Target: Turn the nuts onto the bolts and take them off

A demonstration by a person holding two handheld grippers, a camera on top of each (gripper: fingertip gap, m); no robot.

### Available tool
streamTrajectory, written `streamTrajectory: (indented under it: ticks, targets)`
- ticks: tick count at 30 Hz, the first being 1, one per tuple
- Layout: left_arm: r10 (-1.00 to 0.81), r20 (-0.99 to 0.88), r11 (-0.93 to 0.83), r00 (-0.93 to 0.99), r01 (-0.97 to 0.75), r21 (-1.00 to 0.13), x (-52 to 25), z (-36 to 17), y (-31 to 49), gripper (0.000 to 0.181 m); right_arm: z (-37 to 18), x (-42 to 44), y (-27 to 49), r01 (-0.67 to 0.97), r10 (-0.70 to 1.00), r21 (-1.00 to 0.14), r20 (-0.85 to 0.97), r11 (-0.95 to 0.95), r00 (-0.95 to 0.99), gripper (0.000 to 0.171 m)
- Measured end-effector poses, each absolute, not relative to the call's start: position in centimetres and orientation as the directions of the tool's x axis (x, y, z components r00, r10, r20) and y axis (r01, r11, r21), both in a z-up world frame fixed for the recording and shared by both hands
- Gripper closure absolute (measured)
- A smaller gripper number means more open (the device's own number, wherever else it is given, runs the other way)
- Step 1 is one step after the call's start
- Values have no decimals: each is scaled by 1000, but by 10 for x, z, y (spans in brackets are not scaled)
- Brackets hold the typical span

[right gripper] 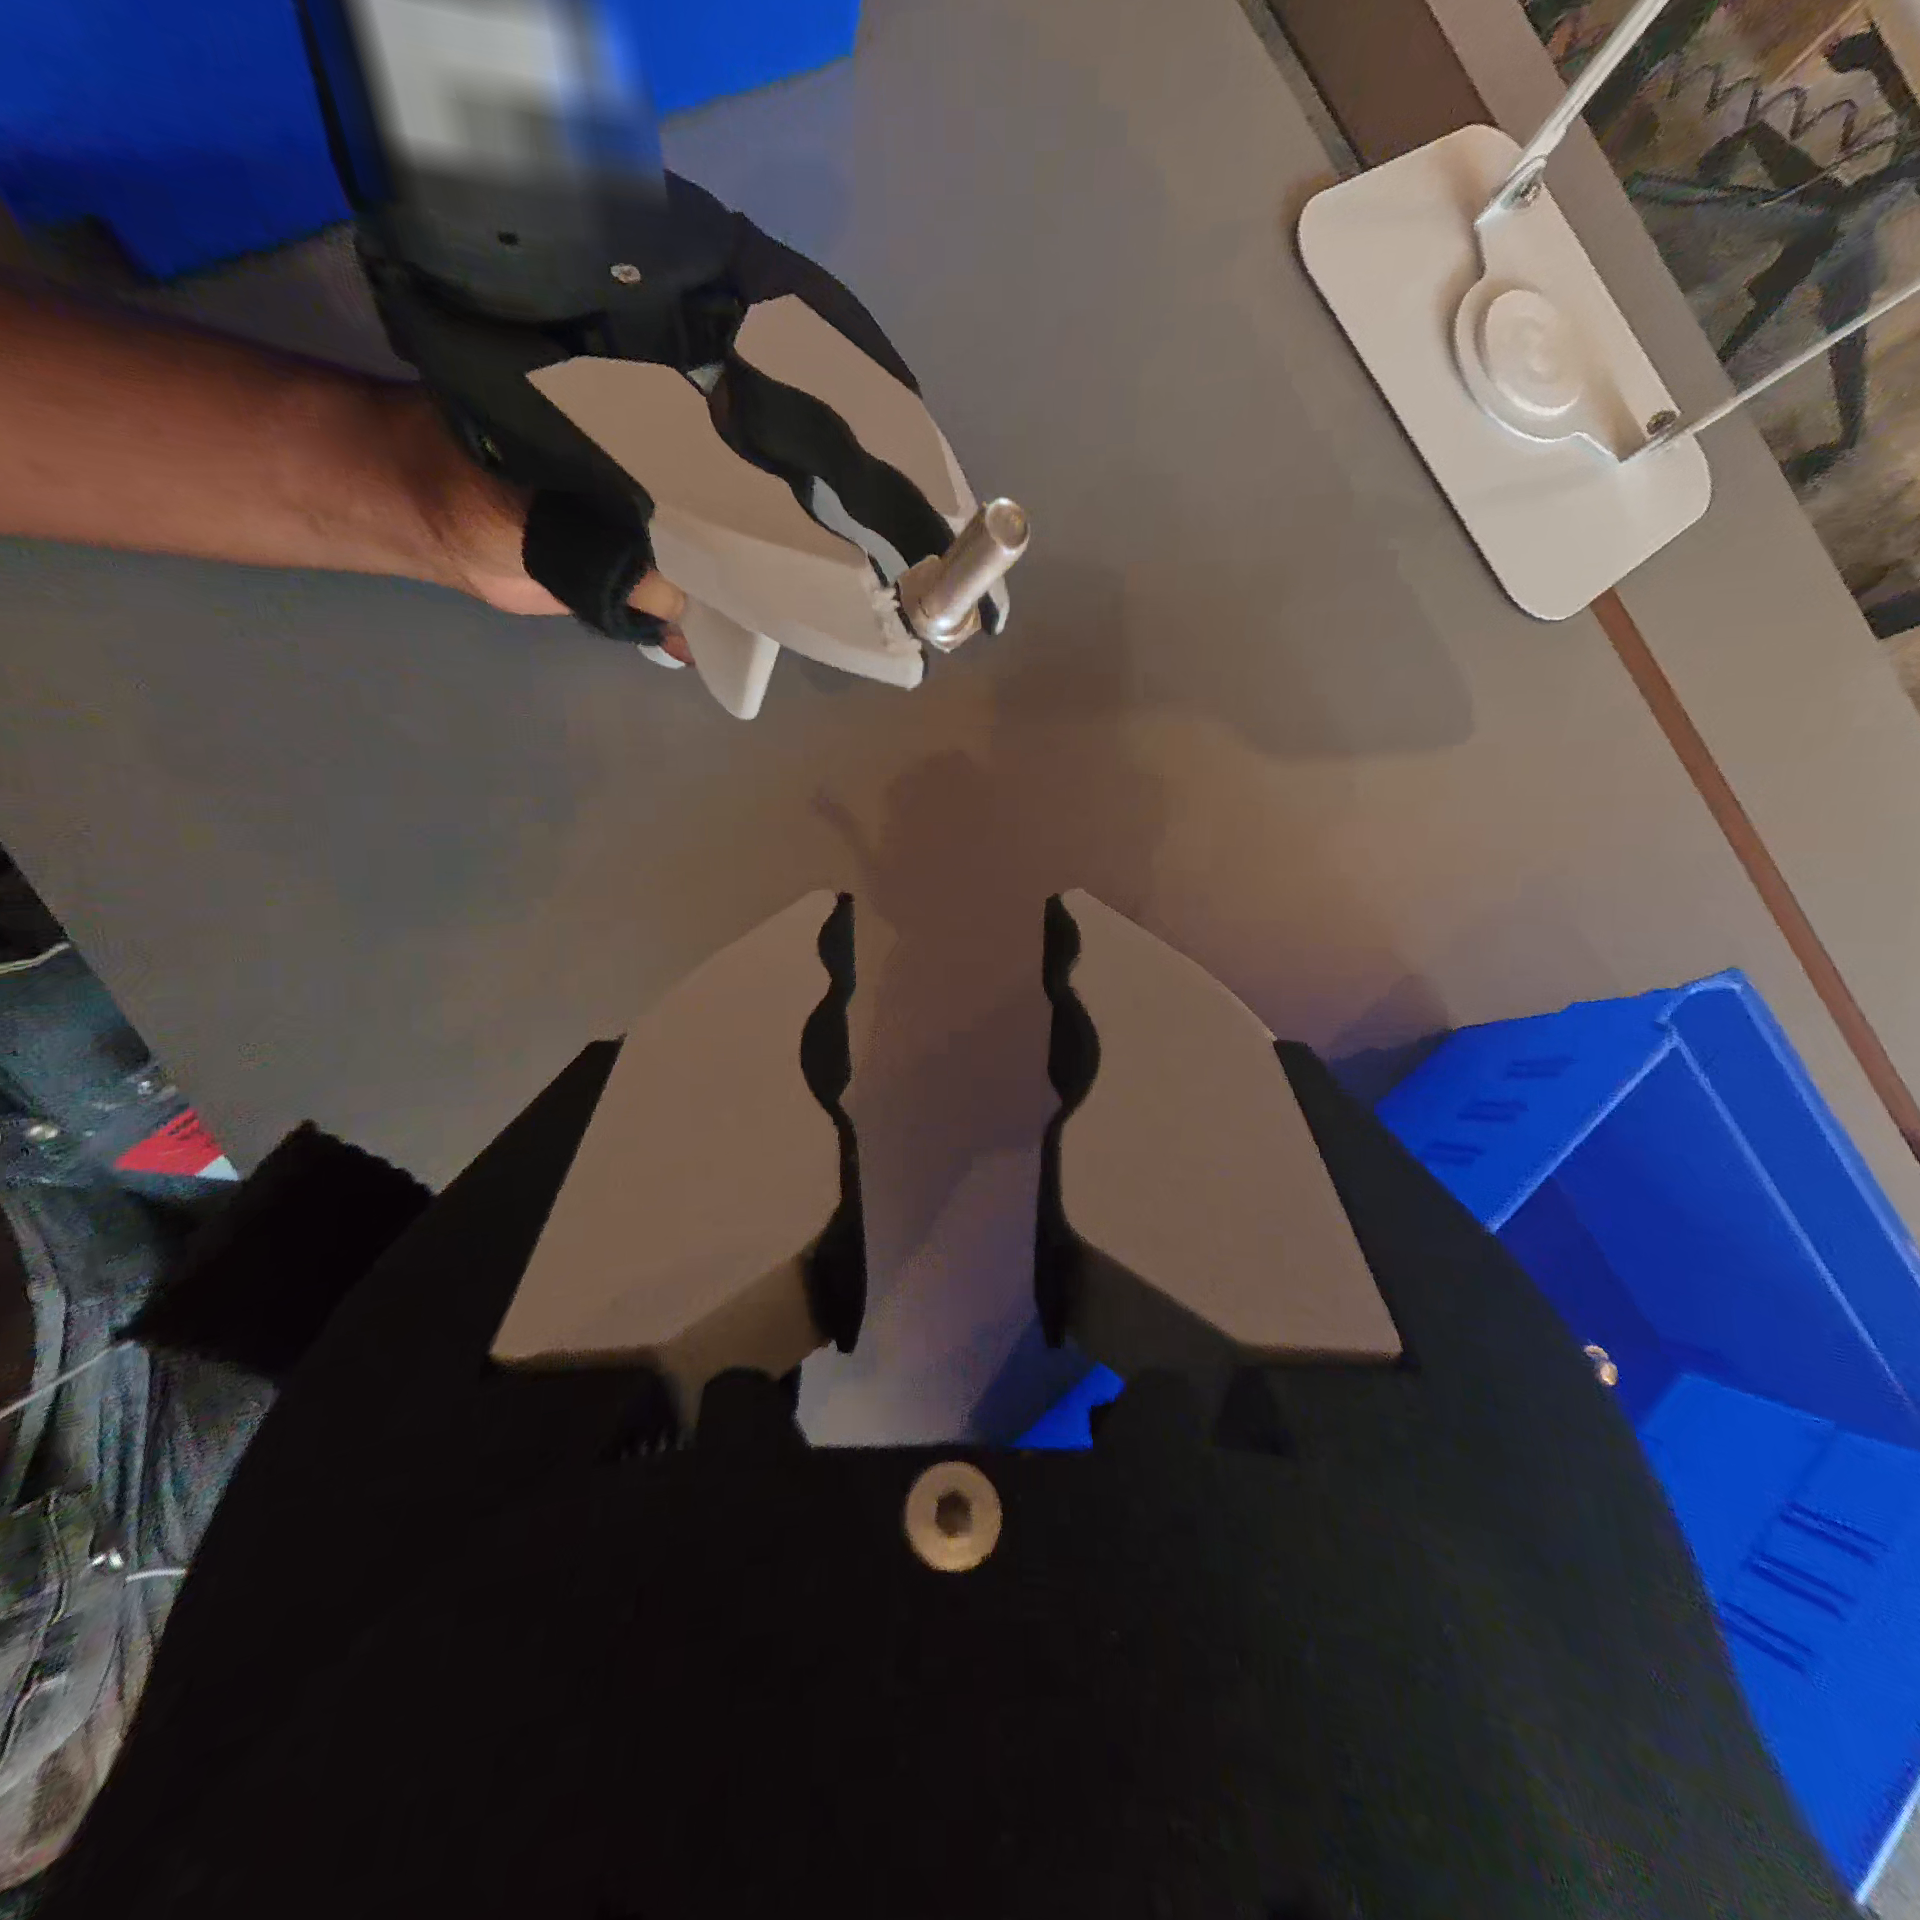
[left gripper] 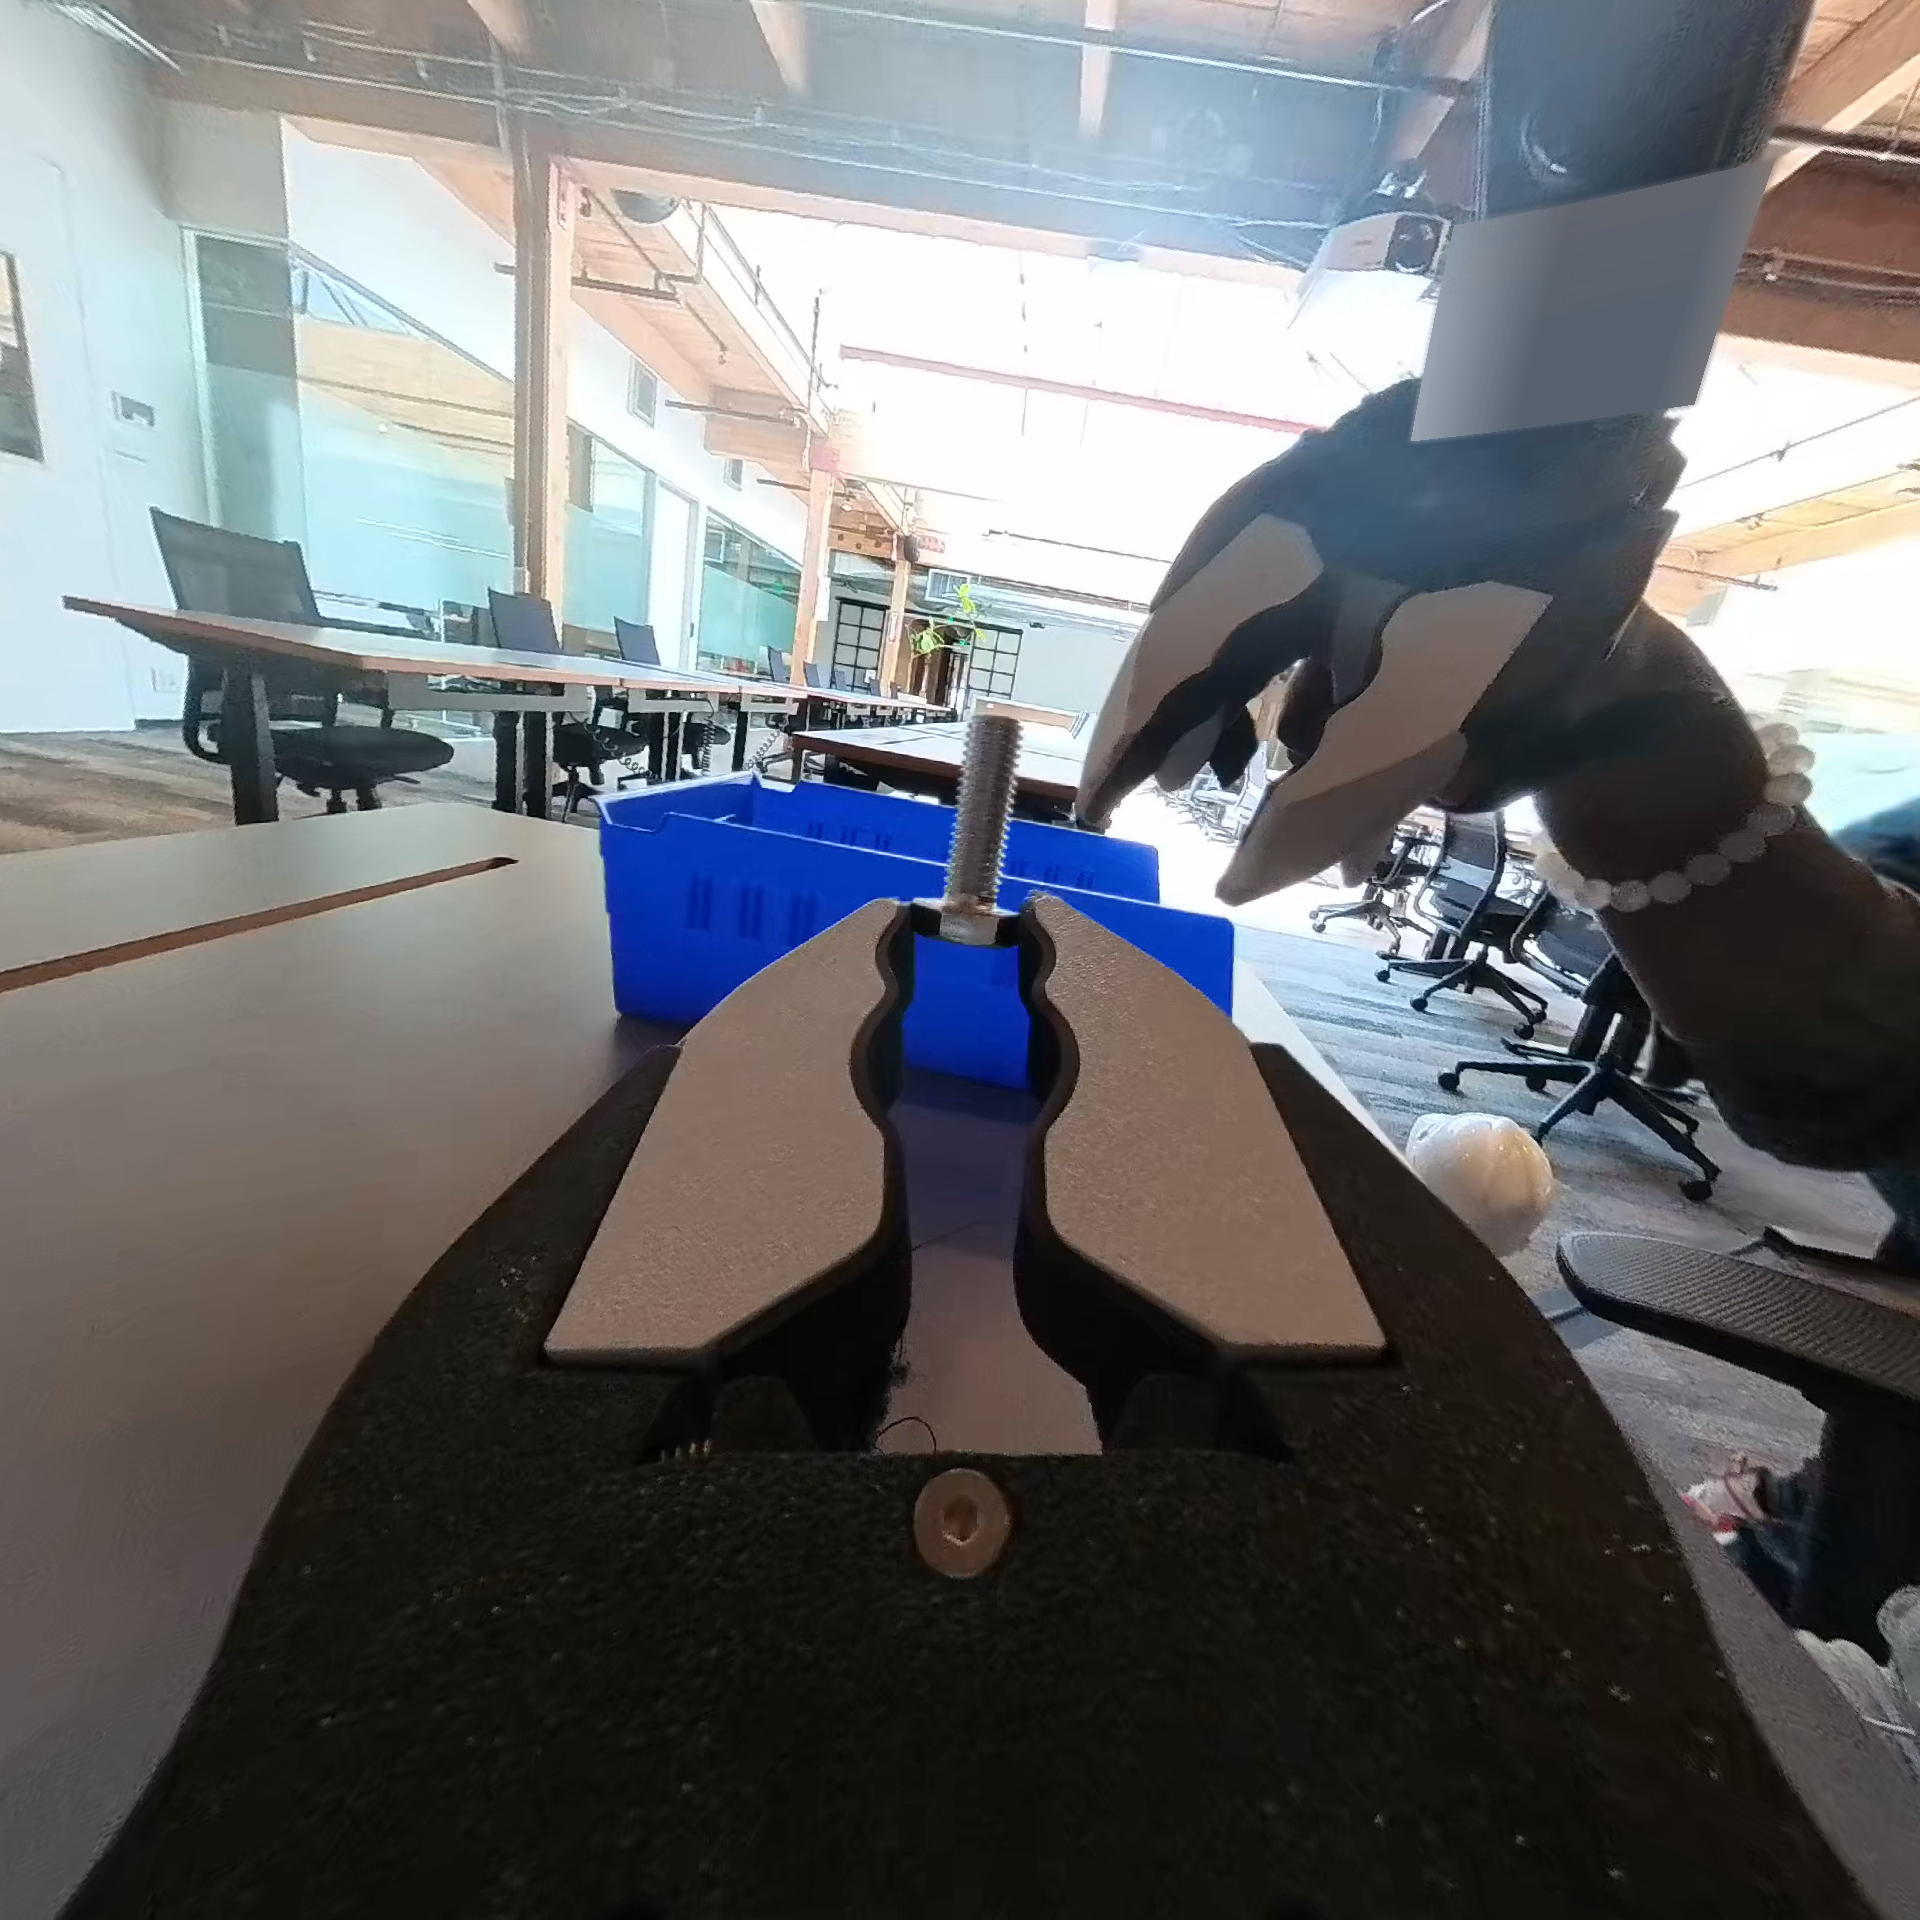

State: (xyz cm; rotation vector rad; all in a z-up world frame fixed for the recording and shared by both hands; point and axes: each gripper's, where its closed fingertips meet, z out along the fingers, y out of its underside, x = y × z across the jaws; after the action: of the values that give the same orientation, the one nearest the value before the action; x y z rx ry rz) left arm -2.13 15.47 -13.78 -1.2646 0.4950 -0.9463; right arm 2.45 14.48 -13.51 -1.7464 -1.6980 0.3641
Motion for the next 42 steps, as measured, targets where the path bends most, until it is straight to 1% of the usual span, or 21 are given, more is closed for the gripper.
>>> streamTrajectory:
  ticks: [9, 15, 18, 24, 28, 32, 37, 42]
  targets:
    - [-813, 160, 44, 560, 334, -942, -29, -129, 152, 163, -133, 30, 138, 788, 956, -612, 264, 63, 129, 139]
    - [-803, 147, 58, 577, 321, -945, -33, -127, 153, 163, -117, 39, 149, 763, 962, -645, 237, 49, 139, 145]
    - [-797, 146, 56, 586, 313, -948, -35, -129, 154, 163, -110, 30, 149, 738, 973, -671, 211, 77, 90, 146]
    - [-809, 151, 40, 569, 309, -950, -34, -133, 154, 163, -107, 7, 148, 723, 979, -680, 204, 121, 28, 144]
    - [-825, 135, 44, 549, 300, -953, -27, -130, 148, 163, -108, -10, 142, 679, 980, -722, 199, 132, 21, 146]
    - [-819, 132, 41, 558, 287, -957, -26, -132, 148, 163, -110, -17, 129, 659, 979, -742, 200, 124, 41, 144]
    - [-811, 131, 47, 570, 287, -957, -31, -132, 149, 163, -99, -12, 115, 660, 967, -734, 250, 159, 45, 146]
    - [-801, 127, 48, 585, 275, -960, -35, -133, 151, 162, -94, -4, 106, 686, 966, -708, 258, 168, 29, 146]
